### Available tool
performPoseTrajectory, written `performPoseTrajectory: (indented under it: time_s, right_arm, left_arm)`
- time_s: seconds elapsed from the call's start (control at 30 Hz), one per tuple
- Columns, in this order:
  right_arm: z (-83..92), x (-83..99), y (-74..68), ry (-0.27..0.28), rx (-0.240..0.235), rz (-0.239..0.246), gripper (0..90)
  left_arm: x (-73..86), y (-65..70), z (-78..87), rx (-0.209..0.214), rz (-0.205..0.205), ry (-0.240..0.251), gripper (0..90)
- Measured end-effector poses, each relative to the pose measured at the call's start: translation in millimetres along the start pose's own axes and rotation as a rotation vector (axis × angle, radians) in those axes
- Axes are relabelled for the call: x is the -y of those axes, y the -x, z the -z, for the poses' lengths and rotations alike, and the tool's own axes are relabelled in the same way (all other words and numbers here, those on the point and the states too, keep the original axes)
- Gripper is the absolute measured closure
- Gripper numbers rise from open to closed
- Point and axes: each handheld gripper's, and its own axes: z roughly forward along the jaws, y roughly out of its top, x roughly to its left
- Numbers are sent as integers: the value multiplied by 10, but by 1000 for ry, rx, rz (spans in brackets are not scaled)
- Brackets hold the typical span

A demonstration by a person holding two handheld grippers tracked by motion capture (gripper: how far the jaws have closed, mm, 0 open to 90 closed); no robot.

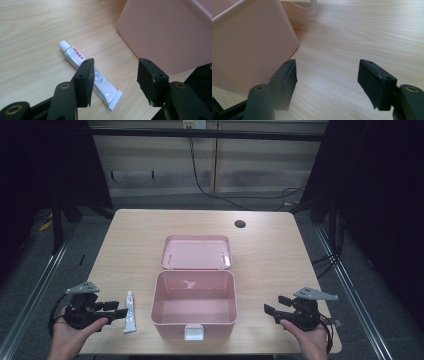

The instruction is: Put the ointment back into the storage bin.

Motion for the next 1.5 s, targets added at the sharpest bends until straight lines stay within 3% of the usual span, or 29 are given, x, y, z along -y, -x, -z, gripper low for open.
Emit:
performPoseTrajectory:
  time_s: [0.23,0.43,0.53,0.7,0.9,1.13,1.5]
  right_arm:
    - [-15,-1,-1,-12,-11,6,314]
    - [-20,-1,-5,-18,-11,5,313]
    - [-22,-1,-10,-23,-12,8,306]
    - [-33,0,-3,-30,-14,7,297]
    - [-36,-1,-8,-32,-15,10,294]
    - [-42,2,-4,-35,-17,7,289]
    - [-52,2,-5,-44,-29,9,281]
  left_arm:
    - [-168,16,-44,-63,-2,-85,513]
    - [-297,29,-132,-90,9,-165,515]
    - [-342,10,-231,-114,35,-218,513]
    - [-395,-48,-286,-135,62,-266,498]
    - [-443,-85,-336,-130,63,-298,500]
    - [-486,-99,-454,-108,12,-369,523]
    - [-512,-140,-590,-129,-5,-442,489]
